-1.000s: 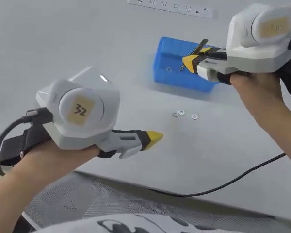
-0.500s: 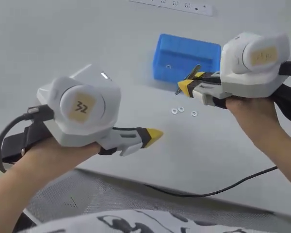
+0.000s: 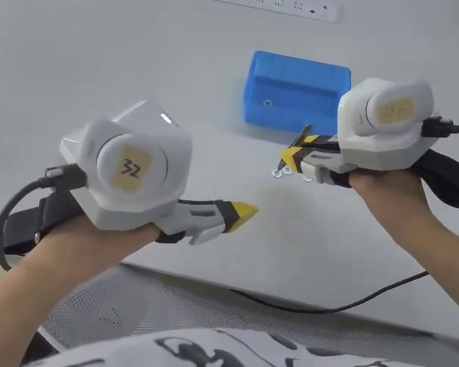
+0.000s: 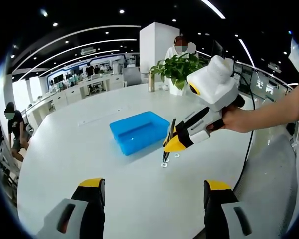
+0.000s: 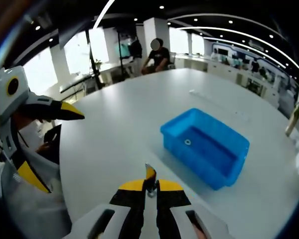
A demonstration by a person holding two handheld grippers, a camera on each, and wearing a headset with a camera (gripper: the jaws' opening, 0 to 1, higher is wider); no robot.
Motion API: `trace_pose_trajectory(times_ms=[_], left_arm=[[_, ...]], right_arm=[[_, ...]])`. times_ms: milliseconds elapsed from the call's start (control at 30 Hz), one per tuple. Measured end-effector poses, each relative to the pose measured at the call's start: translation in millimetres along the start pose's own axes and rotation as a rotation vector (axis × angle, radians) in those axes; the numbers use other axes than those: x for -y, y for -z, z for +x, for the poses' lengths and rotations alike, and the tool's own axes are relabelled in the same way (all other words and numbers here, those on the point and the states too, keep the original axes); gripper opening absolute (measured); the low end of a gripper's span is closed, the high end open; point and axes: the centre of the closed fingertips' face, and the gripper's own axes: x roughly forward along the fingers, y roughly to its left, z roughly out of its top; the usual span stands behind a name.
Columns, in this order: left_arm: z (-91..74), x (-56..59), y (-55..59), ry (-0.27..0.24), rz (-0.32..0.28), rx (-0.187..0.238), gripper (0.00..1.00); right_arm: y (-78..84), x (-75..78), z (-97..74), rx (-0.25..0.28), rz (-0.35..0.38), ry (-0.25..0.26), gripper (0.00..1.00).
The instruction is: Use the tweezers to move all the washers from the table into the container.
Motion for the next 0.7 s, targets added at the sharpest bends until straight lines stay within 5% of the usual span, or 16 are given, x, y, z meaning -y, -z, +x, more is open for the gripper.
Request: trace_pose_trajectory(times_ms=[700], left_arm=[[1.4,-0.4,0.0,0.001,0.006,-0.005,0.82]], right_arm=[[-0.1,-1.0,3.6,-0.017,-0.002,0.007,0.04]])
